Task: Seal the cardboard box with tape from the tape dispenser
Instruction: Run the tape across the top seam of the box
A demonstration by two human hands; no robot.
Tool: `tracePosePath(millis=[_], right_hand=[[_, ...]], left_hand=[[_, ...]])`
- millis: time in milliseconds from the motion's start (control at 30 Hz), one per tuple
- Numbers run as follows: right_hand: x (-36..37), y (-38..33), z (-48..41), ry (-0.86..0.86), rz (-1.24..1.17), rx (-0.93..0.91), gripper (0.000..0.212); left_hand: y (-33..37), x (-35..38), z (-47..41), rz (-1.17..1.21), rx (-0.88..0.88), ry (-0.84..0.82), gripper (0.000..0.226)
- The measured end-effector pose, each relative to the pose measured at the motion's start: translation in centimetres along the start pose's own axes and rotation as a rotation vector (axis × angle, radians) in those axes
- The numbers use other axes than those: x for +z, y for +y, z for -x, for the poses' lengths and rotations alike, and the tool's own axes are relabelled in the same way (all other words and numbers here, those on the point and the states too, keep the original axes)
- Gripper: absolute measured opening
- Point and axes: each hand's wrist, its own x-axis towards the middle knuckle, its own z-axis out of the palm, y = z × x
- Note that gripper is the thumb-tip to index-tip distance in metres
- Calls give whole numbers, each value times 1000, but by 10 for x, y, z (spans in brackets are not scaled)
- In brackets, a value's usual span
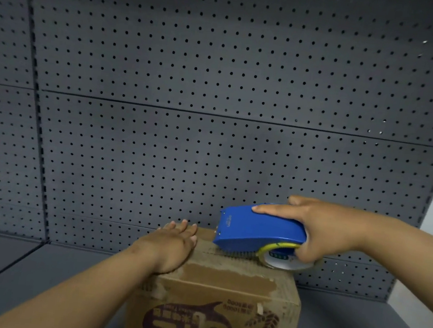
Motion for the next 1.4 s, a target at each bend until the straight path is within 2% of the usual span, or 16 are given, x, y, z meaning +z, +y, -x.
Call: tracePosePath(millis=[267,533,667,733,767,833,900,1067,1267,1400], right_hand=[[24,73,53,58,-124,26,90],[45,96,63,14,-188,50,91],[41,99,57,22,-202,35,91],[39,101,56,23,-206,27,91],[38,101,55,25,-204,22,91],[37,102,53,29,-209,17,92],[36,103,51,32,-219,10,92],[38,106,47,6,-251,-2,92],[54,117,61,-2,-346,-22,93],[60,123,69,26,-319,-14,93]], left_hand=[[5,-4,2,-15,-44,-24,55],[11,-2,5,-48,-97,-23,56],[17,-6,7,-191,-186,-23,56],[30,-11,7,-337,-197,47,56],[40,-14,7,-382,-148,112,56],[67,-16,6,-292,39,165,56],[93,-10,1,-117,157,104,52],[106,11,-20,-43,101,-52,54],[106,14,-17,-65,93,-62,54],[107,14,-18,-51,79,-70,54]])
